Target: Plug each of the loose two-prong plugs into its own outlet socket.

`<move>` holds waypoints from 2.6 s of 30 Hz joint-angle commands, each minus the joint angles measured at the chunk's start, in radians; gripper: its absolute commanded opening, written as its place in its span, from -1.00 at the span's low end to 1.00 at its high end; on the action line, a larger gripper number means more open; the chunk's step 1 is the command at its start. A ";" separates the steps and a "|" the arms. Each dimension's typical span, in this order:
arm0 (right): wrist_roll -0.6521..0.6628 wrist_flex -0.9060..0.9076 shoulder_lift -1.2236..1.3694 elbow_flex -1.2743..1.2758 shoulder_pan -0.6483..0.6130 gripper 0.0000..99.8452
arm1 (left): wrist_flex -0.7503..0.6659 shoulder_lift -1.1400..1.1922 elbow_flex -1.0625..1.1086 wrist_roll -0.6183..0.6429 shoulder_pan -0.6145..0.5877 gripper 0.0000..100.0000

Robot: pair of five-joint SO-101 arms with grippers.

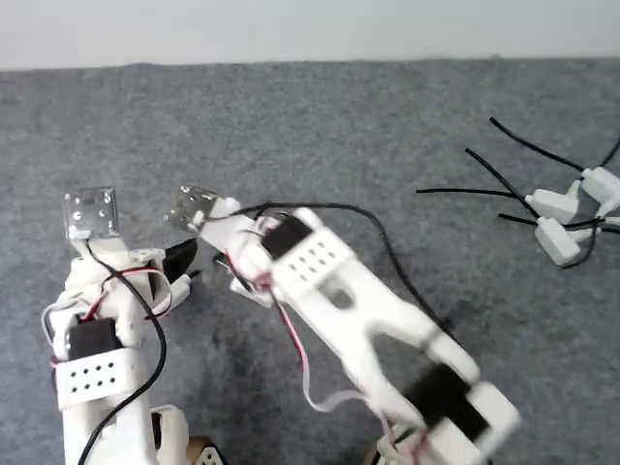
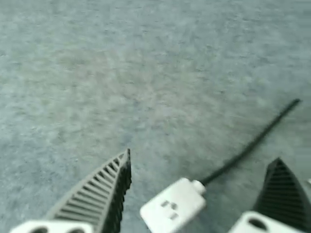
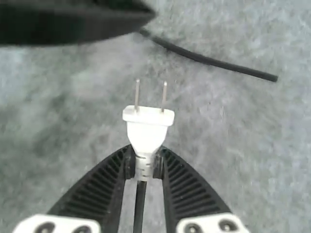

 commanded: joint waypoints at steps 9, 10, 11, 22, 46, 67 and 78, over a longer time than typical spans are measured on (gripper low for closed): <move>0.040 -0.085 -0.366 0.236 -0.027 -0.98 | 0.161 -0.342 0.024 -0.023 0.227 -0.18; 0.054 -0.085 -0.364 0.236 -0.027 -0.98 | 0.161 -0.390 0.048 -0.025 0.230 -0.18; 0.060 -0.085 -0.364 0.238 -0.027 -0.98 | 0.163 -0.433 0.068 -0.025 0.232 -0.18; 0.061 -0.082 -0.377 0.245 -0.027 -0.98 | 0.229 -0.582 0.119 -0.049 0.227 -0.18; 0.031 -0.013 -0.590 0.290 -0.033 -0.98 | 0.025 -0.583 0.340 -0.074 0.226 -0.18; 0.031 -0.084 -0.588 0.339 -0.028 -0.98 | -0.072 -0.580 0.344 -0.077 0.051 -0.18; 0.032 -0.111 -0.588 0.364 -0.028 -0.98 | -0.109 -0.525 0.286 -0.041 -0.157 -0.18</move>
